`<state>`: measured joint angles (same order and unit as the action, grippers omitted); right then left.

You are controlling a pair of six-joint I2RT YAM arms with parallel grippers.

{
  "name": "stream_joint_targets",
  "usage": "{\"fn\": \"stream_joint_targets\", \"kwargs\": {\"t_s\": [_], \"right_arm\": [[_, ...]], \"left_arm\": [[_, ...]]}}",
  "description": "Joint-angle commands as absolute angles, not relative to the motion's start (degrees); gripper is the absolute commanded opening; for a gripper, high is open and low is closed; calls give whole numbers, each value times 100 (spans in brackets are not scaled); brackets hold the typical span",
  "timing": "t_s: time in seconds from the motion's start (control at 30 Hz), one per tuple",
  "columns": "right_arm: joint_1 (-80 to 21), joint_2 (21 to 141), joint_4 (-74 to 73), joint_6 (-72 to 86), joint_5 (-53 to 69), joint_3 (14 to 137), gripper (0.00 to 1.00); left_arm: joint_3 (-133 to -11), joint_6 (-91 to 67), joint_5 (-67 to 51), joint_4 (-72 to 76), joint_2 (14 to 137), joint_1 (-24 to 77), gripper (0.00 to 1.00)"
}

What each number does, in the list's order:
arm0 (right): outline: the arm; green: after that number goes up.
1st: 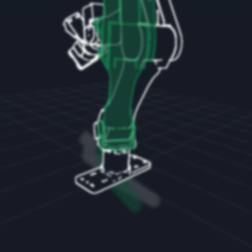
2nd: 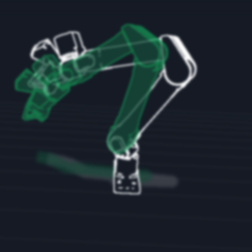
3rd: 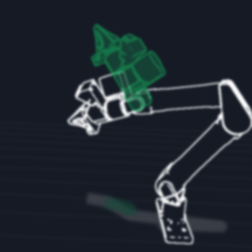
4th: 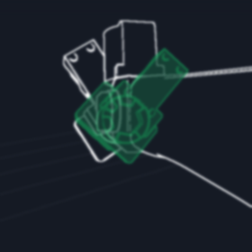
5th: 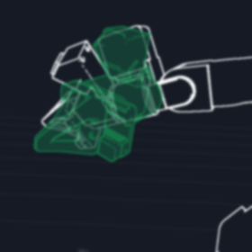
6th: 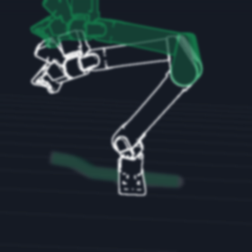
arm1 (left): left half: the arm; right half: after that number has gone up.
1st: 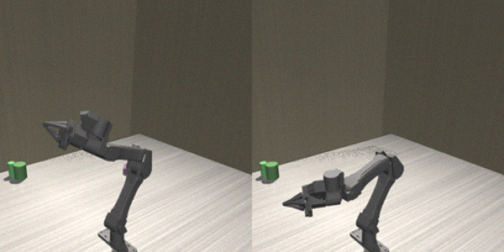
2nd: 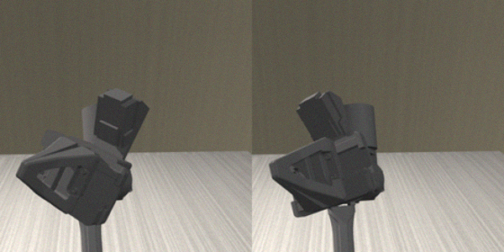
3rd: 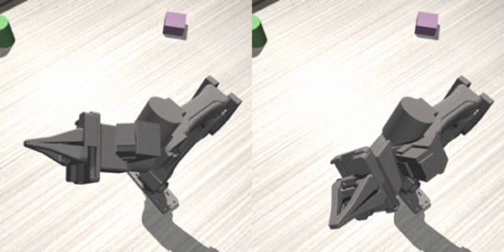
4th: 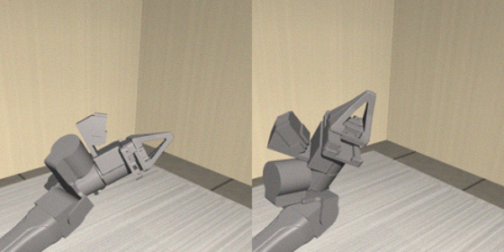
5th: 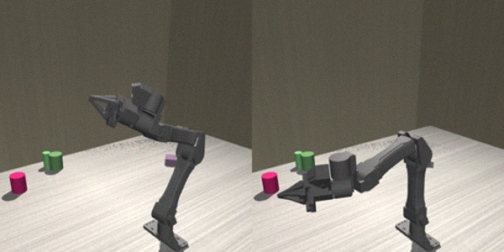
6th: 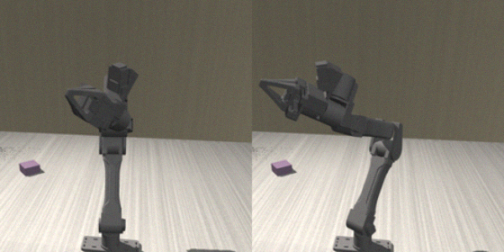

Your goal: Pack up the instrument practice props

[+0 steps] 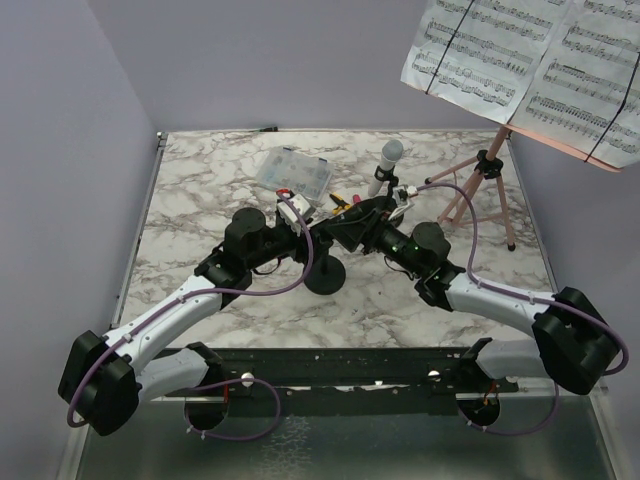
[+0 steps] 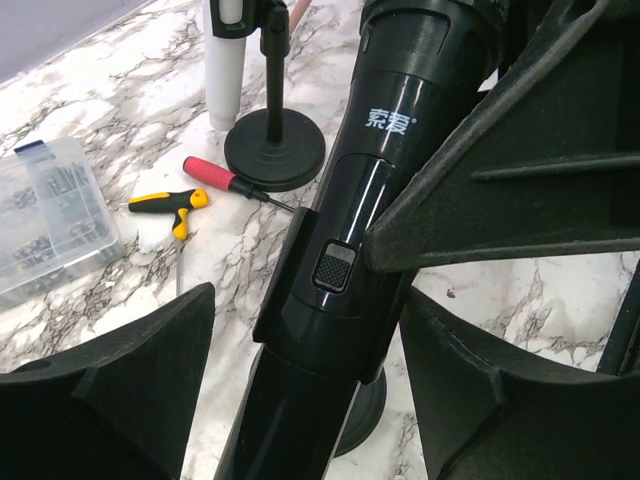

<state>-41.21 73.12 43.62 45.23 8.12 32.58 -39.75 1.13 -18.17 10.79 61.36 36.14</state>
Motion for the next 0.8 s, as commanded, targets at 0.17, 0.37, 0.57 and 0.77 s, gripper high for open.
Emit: {"fn": "stream_joint_targets", "kwargs": {"t_s": [0.17,0.37,0.57,0.77], "right_arm": [[-4141,7580,5306,4552,933,3163,63],[-4140,7570,5571,4566,671,3114,61],[-4140,7569,5498,4545,511,3201,56],[-4140,7740,5649,4570,629,3226,47]], "left_arm": [[-3905,-200,-1798,1282,6133,3699,74],[-3839,-249,-1758,1296,6109,3709,73],[-3775,-330,-1750,1329,6100,3722,73],[-3790,-368,-1703,1371,6096,3744,73]]}}
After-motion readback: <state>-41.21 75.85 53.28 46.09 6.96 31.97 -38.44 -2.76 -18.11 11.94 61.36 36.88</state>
